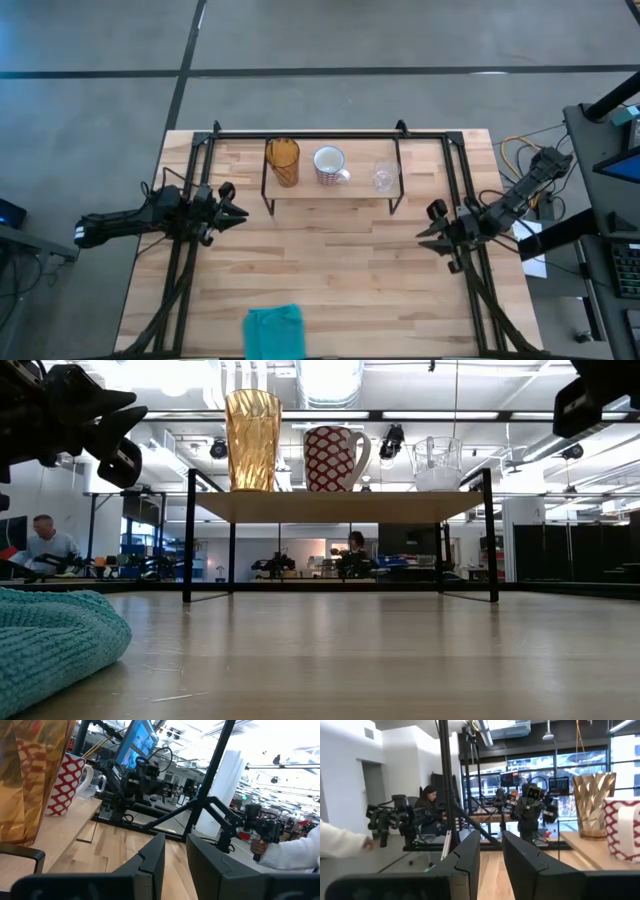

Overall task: Stack small to large cups/mugs on shelf
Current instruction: Return to Home position

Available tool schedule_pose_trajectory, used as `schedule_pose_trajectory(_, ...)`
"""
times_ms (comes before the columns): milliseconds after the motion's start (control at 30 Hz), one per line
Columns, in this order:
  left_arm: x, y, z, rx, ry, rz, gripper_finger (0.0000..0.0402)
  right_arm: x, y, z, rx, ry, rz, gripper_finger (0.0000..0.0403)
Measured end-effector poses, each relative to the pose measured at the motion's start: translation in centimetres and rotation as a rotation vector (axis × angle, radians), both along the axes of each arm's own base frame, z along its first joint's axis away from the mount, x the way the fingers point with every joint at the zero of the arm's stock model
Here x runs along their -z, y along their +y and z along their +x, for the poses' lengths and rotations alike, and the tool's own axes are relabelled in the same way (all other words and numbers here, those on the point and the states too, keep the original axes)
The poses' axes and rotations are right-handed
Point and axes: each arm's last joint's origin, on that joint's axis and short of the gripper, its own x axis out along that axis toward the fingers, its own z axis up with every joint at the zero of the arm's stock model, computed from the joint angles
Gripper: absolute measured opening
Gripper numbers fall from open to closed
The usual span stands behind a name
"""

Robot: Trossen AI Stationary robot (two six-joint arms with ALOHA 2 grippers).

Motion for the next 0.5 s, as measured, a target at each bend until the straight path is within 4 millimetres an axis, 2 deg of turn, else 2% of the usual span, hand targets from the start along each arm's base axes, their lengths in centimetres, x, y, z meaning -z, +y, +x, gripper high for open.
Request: schedule_pose_trajectory(500,0.01,0.01,0.0,-0.001,0.0,0.0,0.0066,-0.56,-0.49,-0.54,0.033,-0.059,-0.044,0.0077)
